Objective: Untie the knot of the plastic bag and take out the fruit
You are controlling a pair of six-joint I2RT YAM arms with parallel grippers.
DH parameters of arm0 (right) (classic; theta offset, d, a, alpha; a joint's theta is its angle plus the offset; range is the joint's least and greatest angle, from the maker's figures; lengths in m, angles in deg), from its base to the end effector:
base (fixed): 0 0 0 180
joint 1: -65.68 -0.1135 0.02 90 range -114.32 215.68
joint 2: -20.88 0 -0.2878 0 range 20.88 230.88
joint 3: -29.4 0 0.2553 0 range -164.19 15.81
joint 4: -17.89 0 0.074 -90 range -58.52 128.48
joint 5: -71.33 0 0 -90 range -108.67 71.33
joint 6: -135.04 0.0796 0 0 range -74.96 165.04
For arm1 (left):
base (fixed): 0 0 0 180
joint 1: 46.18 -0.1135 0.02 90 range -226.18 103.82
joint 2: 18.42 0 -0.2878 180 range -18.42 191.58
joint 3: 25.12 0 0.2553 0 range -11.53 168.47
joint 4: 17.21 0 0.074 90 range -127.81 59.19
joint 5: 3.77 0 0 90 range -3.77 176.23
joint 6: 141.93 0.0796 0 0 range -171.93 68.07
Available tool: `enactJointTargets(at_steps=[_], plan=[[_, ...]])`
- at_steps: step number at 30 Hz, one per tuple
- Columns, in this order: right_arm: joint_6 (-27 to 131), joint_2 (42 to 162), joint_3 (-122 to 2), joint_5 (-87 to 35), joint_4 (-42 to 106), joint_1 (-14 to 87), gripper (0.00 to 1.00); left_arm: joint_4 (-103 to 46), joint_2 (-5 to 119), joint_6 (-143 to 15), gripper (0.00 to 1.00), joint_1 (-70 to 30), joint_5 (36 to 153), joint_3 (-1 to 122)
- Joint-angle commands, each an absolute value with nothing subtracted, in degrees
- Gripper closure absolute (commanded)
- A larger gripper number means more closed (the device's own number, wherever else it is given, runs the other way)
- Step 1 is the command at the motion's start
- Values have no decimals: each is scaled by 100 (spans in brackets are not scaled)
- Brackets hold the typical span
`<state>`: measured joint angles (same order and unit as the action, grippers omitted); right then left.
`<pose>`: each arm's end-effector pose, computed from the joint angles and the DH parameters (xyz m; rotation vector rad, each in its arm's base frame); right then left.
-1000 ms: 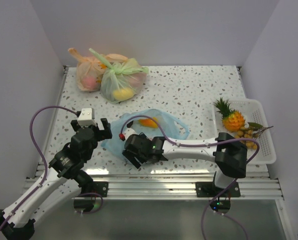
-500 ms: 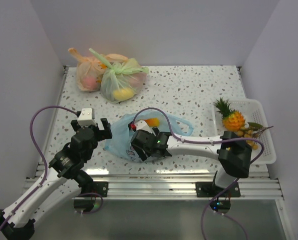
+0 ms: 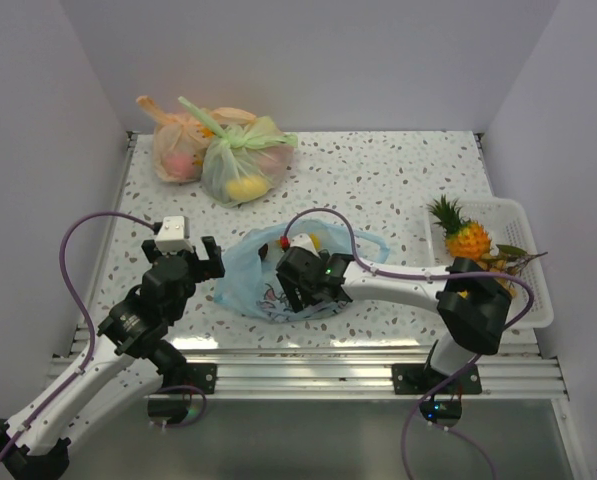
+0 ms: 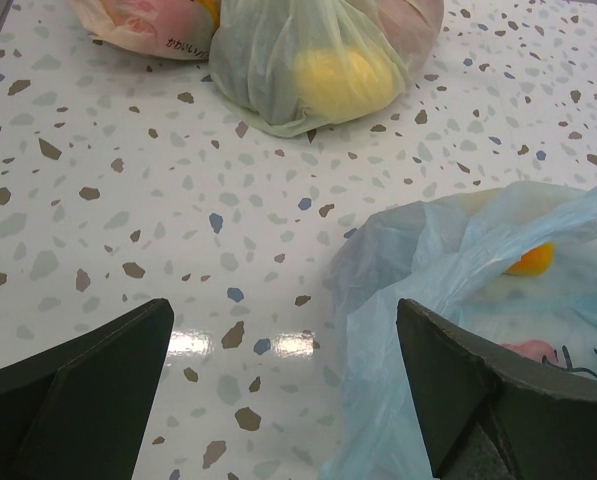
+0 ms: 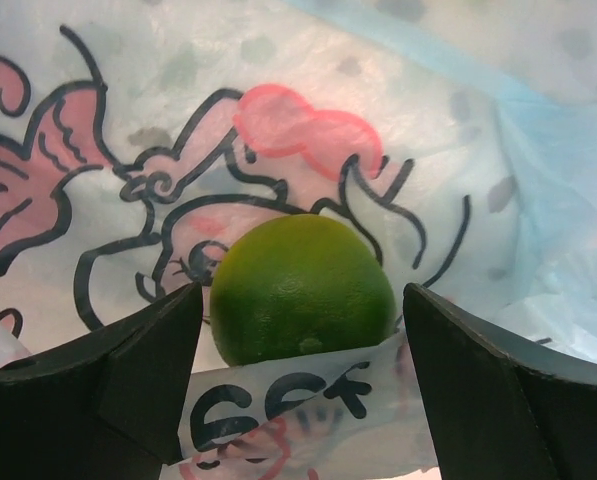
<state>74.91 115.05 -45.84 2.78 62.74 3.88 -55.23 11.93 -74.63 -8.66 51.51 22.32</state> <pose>0.1900 0.2928 0.1849 -0.5953 2.4913 0.0898 0.1433 -0.0529 0.2841 -0.1543 1.8647 -0.1368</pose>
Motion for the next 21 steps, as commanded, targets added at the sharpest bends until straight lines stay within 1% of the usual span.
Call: enactJointTargets(at_steps=[1,9,15,21], plan=[[7686,11668,-4633,-91,6338,354,16,-5234,1164,-7329,0,-891,5116,2196],[7519,11422,-4650,-92,6083,354,17,-5225,1173,-7320,0,-891,5133,2205],[7457,11220,-4967,31,6513,354,15,-5225,1173,-7320,0,-909,5133,2205],[7677,11246,-4528,-136,6496,345,13,-5234,1146,-7329,0,-900,5142,2205]])
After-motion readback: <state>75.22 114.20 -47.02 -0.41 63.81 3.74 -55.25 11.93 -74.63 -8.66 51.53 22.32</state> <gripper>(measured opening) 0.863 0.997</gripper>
